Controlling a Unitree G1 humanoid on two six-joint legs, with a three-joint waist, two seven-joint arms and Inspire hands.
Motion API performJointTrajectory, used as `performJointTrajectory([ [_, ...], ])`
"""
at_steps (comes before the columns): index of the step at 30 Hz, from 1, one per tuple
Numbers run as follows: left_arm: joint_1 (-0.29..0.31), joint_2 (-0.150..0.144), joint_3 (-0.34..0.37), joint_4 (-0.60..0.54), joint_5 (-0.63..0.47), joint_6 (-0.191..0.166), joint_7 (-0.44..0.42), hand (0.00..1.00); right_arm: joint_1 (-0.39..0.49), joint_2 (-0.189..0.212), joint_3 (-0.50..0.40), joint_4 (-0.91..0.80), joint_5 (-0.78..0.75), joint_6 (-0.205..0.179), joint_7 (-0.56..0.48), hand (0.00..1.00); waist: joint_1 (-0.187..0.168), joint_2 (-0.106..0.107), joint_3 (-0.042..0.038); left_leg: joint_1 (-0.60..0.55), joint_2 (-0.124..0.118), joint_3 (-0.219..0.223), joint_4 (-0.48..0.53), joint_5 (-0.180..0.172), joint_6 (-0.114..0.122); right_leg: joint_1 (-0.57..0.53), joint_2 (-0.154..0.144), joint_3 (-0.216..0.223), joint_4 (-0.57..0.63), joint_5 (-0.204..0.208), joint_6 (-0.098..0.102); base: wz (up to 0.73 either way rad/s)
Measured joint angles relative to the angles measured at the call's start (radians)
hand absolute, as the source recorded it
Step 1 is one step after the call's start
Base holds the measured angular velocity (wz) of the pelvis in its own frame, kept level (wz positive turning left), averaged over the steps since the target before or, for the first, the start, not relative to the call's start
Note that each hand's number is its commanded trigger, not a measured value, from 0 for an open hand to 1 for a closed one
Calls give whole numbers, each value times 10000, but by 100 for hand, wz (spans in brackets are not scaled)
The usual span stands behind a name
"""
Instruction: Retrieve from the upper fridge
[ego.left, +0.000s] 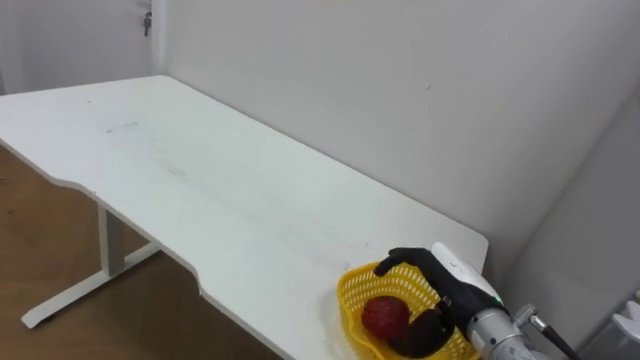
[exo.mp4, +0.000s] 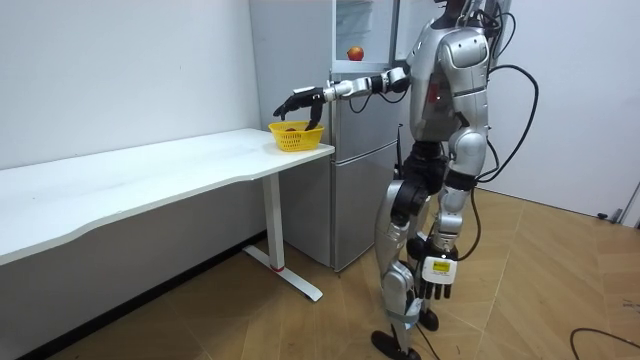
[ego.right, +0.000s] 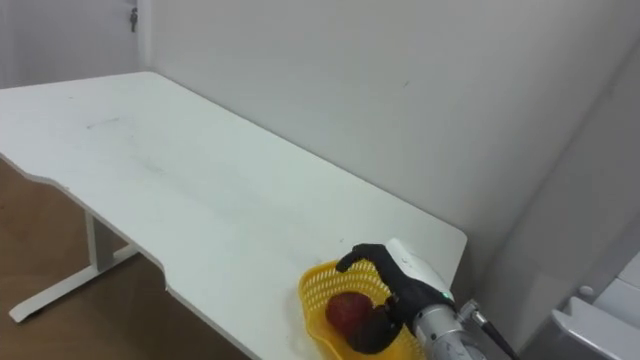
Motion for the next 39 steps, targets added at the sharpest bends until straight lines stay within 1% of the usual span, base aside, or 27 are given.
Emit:
performJointTrajectory([
  [4, 30, 3, -63, -5, 0, 41, 150, 0, 0, 0, 3, 91, 24, 89, -3, 0, -10, -14, 9, -22, -5, 3, 8, 0, 0, -14, -6, -1, 0, 0, 0, 0],
  [11, 28, 2, -59, -72, 45, 47, 174, 0, 0, 0, 2, 89, 125, 89, -70, 0, -25, -22, 7, -30, -17, -40, 25, 0, 0, -5, -9, -42, -1, 0, 0, 1],
  [20, 51, 1, -77, -200, 60, 51, 268, 0, -1, 12, 17, 194, 162, 84, -95, 0, 7, 10, 32, 29, -17, -49, 74, -1, 0, 74, -6, -12, -2, 0, 0, 0],
  [26, 93, 7, -58, -227, 100, 29, 391, 0, 0, 13, 16, 200, 842, 80, -341, 0, 119, 18, 40, 26, -7, -19, 77, 9, -17, 72, 3, 9, -10, 0, 0, 0],
  [30, 170, -23, -39, -430, 343, -26, 344, 0, -2, 13, 0, 179, 1221, -8, -450, 0, 102, 38, 55, 7, -9, -23, 117, 4, -14, 74, -1, 14, -8, 0, 0, 0],
  [32, 167, -52, -30, -437, 438, -49, 324, 0, -2, 13, -25, -8, 1234, -13, -563, 0, 79, 99, 101, -24, -9, -15, 153, -6, -6, 63, -2, 29, -6, 0, 1, 0],
  [34, 166, -171, 124, -435, 468, -50, 310, 0, -2, 13, -137, -428, 1227, -100, -790, 0, 4, 218, 184, -27, -12, 31, 174, -15, 6, 54, -1, 108, -6, 0, 1, -5],
  [36, 163, -187, 123, -418, 463, -51, 239, 0, 3, 15, -207, -737, 1224, -209, -976, 0, -74, 305, 184, -24, -6, 58, 207, -39, 7, 43, 11, 152, -5, 1, 1, -6],
  [37, 150, -199, 123, -407, 457, -62, 170, 0, 9, 15, -333, -958, 1211, -301, -1054, 0, -176, 377, 166, -24, 1, 91, 255, -65, 11, 44, 25, 194, 0, 1, 1, -9],
  [38, 150, -216, 125, -398, 451, -75, 156, 0, 17, 12, -412, -1090, 1212, -345, -1073, 0, -193, 413, 149, -19, 3, 126, 256, -67, 13, 40, 24, 225, 3, 1, 1, -13],
  [39, 164, -263, 117, -373, 430, -83, 144, 0, 18, -3, -486, -1420, 1229, -376, -1185, 0, -264, 513, 104, -3, 6, 201, 255, -72, 23, 31, 17, 251, 1, 1, 1, -14],
])
